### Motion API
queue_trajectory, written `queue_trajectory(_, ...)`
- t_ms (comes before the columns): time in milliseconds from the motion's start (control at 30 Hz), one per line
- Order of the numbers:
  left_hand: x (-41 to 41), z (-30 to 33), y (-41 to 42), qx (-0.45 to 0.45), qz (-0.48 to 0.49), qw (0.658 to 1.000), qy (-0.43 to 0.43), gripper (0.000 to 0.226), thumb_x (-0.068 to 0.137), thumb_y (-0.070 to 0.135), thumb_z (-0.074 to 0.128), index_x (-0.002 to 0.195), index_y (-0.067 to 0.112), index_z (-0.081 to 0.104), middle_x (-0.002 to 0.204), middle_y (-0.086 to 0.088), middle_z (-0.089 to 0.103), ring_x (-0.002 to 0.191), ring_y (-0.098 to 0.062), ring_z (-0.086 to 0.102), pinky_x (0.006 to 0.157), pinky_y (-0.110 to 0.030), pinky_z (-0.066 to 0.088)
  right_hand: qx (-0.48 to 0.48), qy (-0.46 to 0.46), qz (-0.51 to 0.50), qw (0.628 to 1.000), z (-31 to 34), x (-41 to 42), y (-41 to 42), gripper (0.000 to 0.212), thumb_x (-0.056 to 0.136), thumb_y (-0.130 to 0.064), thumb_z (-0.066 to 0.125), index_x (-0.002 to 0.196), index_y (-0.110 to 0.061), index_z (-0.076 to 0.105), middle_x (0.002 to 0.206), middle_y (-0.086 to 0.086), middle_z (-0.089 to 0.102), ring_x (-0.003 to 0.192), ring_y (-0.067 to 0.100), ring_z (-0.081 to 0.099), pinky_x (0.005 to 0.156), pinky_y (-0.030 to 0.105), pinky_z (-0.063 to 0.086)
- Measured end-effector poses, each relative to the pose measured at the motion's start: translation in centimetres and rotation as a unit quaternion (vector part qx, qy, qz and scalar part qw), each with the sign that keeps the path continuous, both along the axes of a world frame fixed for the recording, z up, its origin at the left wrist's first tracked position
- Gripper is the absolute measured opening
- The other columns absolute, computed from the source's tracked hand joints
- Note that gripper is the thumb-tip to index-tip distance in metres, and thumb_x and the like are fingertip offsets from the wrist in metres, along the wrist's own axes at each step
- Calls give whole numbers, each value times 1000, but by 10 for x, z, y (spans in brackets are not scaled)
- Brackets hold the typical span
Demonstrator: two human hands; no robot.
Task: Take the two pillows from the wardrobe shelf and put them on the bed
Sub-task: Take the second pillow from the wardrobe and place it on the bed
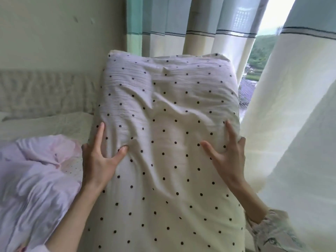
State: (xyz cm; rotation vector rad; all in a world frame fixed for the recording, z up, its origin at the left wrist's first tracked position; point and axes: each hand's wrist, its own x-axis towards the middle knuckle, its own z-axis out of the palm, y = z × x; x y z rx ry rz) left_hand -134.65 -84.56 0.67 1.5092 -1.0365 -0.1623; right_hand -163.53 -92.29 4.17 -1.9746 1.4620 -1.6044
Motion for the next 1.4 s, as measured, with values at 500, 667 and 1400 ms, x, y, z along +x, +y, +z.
queue_trajectory(500, 90, -8, -115, 43, 219, 975, -7, 86, 70, 44, 75, 134, 60, 20, 127, 4, 34, 131, -8, 25, 107, -29, 22, 71, -19, 228, 971, -25, 149, -236, 87, 65, -61, 70, 137, -47, 25, 118, -4, 36, 88, 5, 46, 85, 26, 35)
queue_trajectory(667, 119, -5, -168, 47, 254, 966, 13, 87, 62, 57, 70, 133, 62, 19, 133, 17, 30, 123, 11, 22, 105, -23, 19, 91, -16, 296, 951, -23, 204, -319, 87, 66, -61, 69, 137, -49, 21, 117, -11, 32, 88, -14, 32, 81, 20, 31)
queue_trajectory(1400, 417, -27, -419, 83, 402, 911, 36, 84, 67, 54, 73, 128, 68, 17, 111, -1, 32, 102, -18, 41, 91, -34, 37, 141, 3, 413, 900, -56, 579, -619, 89, 57, -78, 58, 132, -56, 15, 125, -7, 33, 101, 11, 40, 81, 31, 36)
